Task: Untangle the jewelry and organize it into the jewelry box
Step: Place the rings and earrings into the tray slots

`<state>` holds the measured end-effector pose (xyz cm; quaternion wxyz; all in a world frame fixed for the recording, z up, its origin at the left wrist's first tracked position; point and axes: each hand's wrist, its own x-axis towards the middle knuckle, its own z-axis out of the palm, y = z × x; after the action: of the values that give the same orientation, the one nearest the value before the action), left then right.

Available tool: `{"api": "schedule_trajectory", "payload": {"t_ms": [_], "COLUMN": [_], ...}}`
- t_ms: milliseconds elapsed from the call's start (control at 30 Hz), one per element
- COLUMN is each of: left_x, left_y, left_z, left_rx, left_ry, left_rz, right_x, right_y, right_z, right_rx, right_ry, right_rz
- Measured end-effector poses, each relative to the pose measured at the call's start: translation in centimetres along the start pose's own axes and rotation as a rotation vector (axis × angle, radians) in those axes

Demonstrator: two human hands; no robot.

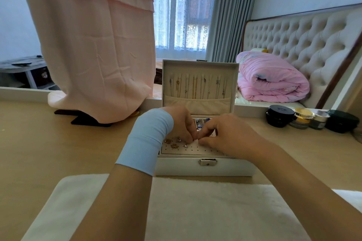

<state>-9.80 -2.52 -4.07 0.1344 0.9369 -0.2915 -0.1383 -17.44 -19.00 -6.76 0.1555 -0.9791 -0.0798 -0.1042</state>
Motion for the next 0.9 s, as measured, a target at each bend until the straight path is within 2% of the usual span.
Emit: {"api": "schedule_trajectory", "payload": {"t_ms": [433, 667, 900], "left_x": [0.23, 0.28, 0.46], "left_y": [-0.74, -0.69, -0.63], "left_z": [0.12, 0.06, 0.19], "left_rx": [-0.036, -0.043, -0.013], "left_ry": [0.051, 0.04, 0.043], "left_rz": [0.005, -0.015, -0.038], "right_x": [-0.36, -0.39, -0.1], "right_y": [-0.72, -0.65, 0.21], "right_z": [0.53, 0.66, 0.2], "right_rx": [-0.11, -0.143, -0.011], "right_ry": [0.065, 0.033, -0.05], "right_rz": [-0.059, -0.084, -0.078]}}
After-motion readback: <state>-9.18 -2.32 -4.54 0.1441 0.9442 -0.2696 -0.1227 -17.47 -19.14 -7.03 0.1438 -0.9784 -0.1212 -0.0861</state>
